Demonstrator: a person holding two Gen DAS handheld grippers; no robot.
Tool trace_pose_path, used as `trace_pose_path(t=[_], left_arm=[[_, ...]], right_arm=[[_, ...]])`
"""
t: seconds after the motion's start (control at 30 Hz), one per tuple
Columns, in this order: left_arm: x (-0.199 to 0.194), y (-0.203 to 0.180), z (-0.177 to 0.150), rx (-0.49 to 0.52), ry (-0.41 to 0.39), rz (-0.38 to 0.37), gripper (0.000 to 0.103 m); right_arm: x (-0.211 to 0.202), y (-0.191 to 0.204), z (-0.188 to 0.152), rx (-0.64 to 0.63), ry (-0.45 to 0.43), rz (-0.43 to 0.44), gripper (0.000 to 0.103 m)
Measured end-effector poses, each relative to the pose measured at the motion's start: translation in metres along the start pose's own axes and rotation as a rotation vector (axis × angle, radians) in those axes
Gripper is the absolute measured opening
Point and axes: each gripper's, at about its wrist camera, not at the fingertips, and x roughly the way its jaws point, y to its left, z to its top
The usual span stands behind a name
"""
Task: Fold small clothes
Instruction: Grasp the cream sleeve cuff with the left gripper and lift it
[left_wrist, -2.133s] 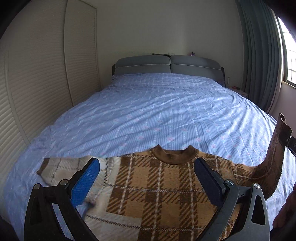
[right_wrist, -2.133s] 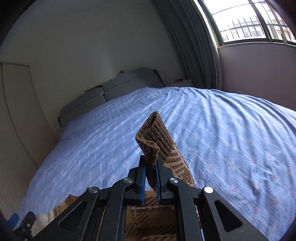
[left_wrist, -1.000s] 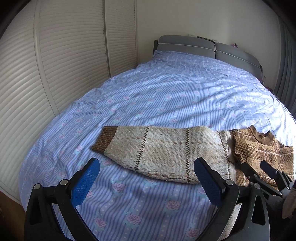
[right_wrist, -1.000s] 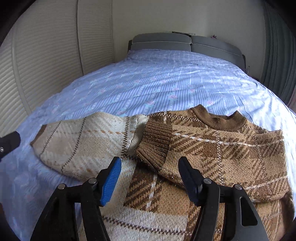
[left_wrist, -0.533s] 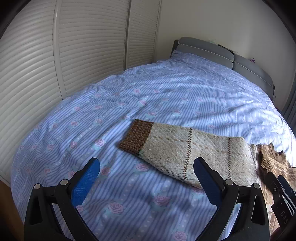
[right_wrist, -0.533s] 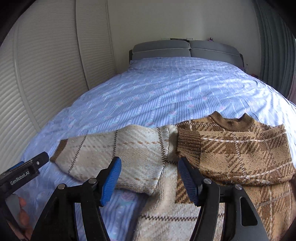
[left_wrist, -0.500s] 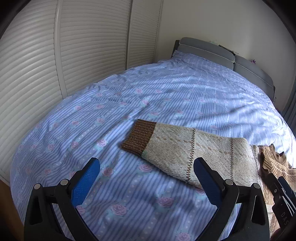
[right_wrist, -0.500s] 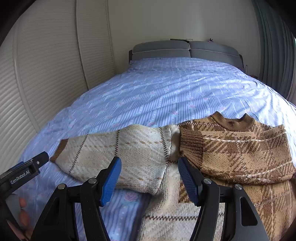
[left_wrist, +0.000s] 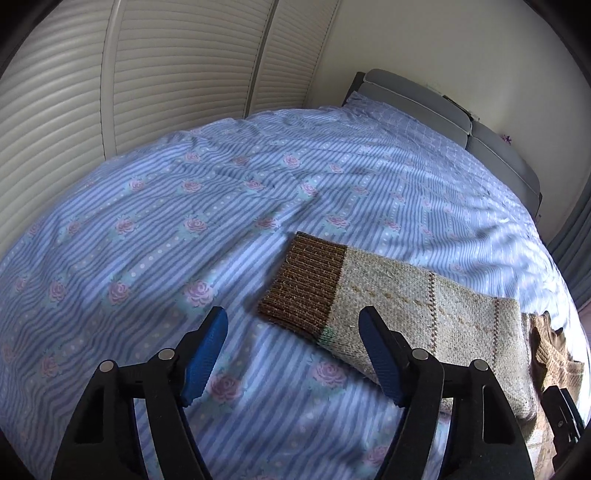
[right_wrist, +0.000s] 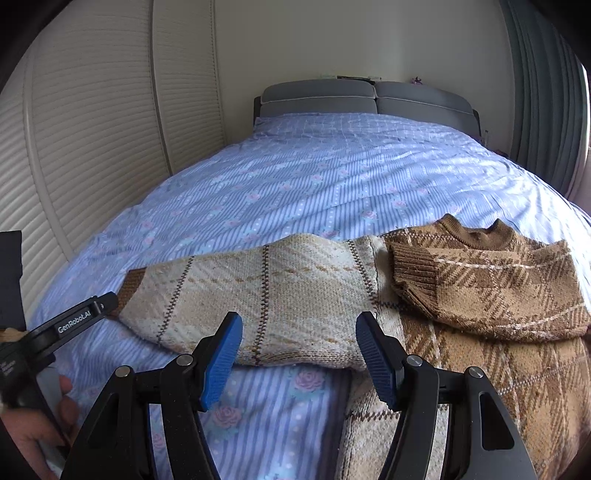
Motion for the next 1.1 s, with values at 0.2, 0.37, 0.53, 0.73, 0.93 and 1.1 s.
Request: trace_pose_path(t=[0.2,0.37,0.53,0.73,0.93,1.1], left_arm=[[0.022,0.014,-0.006,-0.096,0.032,-0.054,0.058],[0.030,0.011,-0.002,-0.120,0.022,-0.063,0.028],[0.022,0.015,0.003,-0.157,-0.001,-0.081,0.011],[-0.018,-0.013,0.014,-0.083,-0.081,-0.078,0.011],[-0.071,-0.077,0.027,0.020,-0.158,-0.130,0.011],[-0.118,-0.148,0.033,0.115,-0.204,-0.208,0.011]], right_arm=[[0.003,-0.001,0.006,0.015,-0.003,0.000,0.065],[0.005,-0.006,0.005,0.024,0.002,-0.005,0.065],[0.003,-0.022,0.006,0.060,0.021,-0.008,0.065],[-0.015,-0.050,0.013,0.077,-0.009,-0.030,0.065],[-0.045,-0.101,0.022,0.128,-0.031,-0.072,0.065],[-0.077,-0.151,0.027,0.168,-0.064,-0.110,0.065]])
